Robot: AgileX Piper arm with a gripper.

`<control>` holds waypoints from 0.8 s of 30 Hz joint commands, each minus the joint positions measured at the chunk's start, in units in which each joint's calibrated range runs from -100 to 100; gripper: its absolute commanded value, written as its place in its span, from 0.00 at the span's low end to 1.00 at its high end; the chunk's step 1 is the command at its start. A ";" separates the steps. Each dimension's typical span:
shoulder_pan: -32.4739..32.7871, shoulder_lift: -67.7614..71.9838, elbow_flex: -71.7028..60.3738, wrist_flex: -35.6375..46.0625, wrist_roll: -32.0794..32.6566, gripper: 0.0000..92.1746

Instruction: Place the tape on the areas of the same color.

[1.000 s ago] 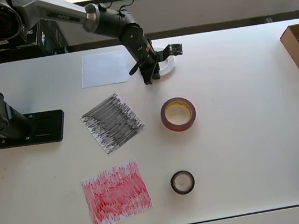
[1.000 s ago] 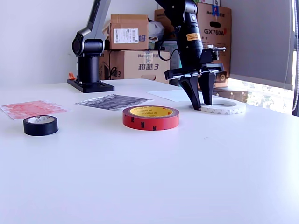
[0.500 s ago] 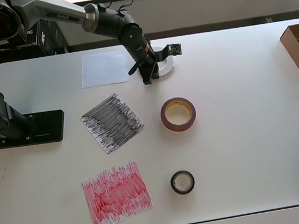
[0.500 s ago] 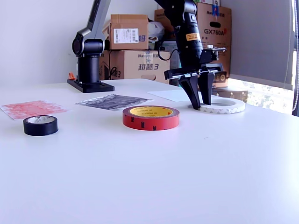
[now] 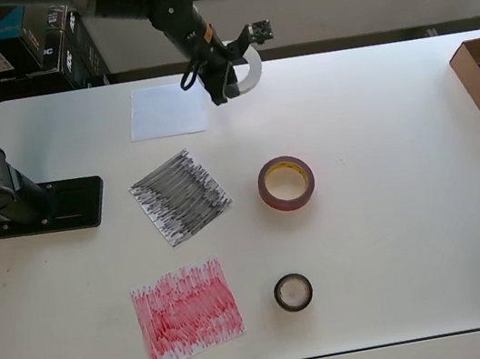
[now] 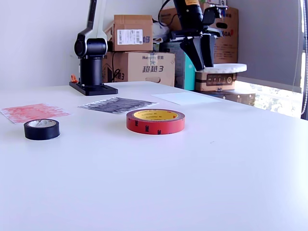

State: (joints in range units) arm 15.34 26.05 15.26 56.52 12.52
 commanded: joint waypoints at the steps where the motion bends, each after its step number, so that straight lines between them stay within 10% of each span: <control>1: 1.24 -8.56 8.51 -0.81 -3.01 0.00; 24: 3.37 -16.42 38.95 -23.05 -13.98 0.00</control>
State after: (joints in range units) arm 18.84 9.69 51.33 35.14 -1.01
